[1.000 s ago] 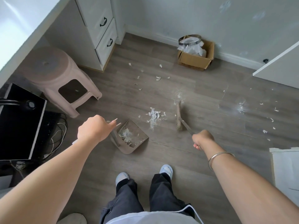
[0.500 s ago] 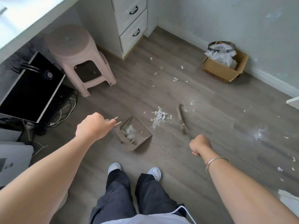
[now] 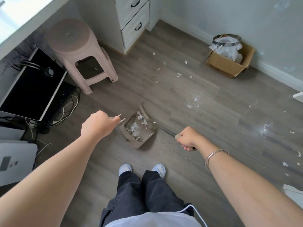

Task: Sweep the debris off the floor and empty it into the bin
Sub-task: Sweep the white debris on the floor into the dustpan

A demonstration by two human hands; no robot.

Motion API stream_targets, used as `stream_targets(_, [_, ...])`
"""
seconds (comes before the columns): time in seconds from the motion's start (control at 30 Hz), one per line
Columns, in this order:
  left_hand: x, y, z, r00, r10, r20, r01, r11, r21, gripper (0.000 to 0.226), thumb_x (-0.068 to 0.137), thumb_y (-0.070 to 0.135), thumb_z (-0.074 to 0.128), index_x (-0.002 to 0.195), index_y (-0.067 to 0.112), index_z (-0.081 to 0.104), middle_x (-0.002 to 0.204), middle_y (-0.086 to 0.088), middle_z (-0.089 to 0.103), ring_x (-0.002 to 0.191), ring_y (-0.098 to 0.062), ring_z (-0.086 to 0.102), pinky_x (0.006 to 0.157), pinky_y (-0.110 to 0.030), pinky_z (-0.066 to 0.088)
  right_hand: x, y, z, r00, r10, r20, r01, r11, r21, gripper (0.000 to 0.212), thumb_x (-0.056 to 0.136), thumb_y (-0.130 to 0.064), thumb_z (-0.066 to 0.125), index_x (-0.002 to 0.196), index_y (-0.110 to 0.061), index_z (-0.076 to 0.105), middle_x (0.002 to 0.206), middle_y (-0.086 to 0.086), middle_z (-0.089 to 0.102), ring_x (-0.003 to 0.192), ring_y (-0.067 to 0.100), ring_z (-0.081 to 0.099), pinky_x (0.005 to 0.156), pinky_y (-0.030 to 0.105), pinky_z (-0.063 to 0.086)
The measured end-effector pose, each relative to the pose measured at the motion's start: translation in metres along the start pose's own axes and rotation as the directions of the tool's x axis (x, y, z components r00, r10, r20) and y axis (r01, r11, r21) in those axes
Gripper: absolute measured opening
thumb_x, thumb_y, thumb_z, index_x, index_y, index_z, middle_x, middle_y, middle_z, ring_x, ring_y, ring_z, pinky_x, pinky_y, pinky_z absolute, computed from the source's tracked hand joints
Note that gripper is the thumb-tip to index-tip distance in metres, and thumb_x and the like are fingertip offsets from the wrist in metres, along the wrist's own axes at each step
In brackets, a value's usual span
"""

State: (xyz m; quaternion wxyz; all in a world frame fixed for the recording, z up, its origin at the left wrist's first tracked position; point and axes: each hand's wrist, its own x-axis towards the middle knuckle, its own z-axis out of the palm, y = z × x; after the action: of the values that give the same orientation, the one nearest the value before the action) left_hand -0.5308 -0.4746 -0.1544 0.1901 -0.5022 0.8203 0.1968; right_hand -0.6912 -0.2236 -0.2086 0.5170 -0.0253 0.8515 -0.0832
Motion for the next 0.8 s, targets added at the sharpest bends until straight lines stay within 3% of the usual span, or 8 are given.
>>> stream_targets(0.27, [-0.009, -0.007, 0.001, 0.999, 0.032, 0.040, -0.031, 0.999, -0.030, 0.050, 0.087, 0.059, 0.049, 0.067, 0.013, 0.053, 0.074, -0.004, 0.059, 0.075, -0.030, 0.060, 0.069, -0.031, 0.042, -0.031, -0.016, -0.036, 1.000, -0.027, -0.008, 0.027, 0.999, 0.042, 0.037, 0.087, -0.011, 0.059, 0.121, 0.003, 0.064, 0.066, 0.010, 0.056, 0.034, 0.011, 0.040, 0.033, 0.012, 0.030])
stream_targets(0.47, [-0.012, -0.036, -0.012, 0.999, 0.051, -0.014, -0.051, 0.999, -0.002, 0.048, 0.085, 0.055, 0.051, 0.066, 0.012, 0.055, 0.072, -0.006, 0.062, 0.070, -0.030, 0.061, 0.066, -0.031, 0.044, -0.038, -0.029, -0.026, 0.973, -0.094, -0.211, 0.057, 0.983, -0.172, 0.028, 0.083, -0.018, 0.052, 0.090, -0.002, 0.074, 0.056, 0.008, 0.061, 0.039, 0.020, 0.052, 0.039, 0.016, 0.040])
stream_targets(0.63, [-0.011, -0.063, -0.020, 0.998, 0.060, -0.024, -0.059, 0.997, 0.045, 0.046, 0.083, 0.051, 0.053, 0.062, 0.009, 0.055, 0.068, -0.006, 0.062, 0.064, -0.027, 0.060, 0.060, -0.029, 0.041, -0.027, -0.032, -0.004, 0.950, -0.067, -0.306, 0.006, 0.980, -0.197, 0.020, 0.082, -0.016, 0.050, 0.076, -0.010, 0.068, 0.058, 0.008, 0.067, 0.063, 0.025, 0.073, 0.064, 0.032, 0.061])
stream_targets(0.8, [-0.010, -0.082, -0.011, 0.999, 0.044, 0.009, -0.045, 0.997, 0.055, 0.049, 0.084, 0.056, 0.052, 0.062, 0.012, 0.053, 0.069, -0.005, 0.061, 0.068, -0.030, 0.060, 0.063, -0.031, 0.043, -0.018, -0.029, 0.031, 0.952, -0.040, -0.304, -0.032, 0.973, -0.227, 0.029, 0.083, -0.013, 0.054, 0.109, -0.017, 0.067, 0.092, 0.010, 0.073, 0.082, 0.027, 0.071, 0.077, 0.035, 0.059])
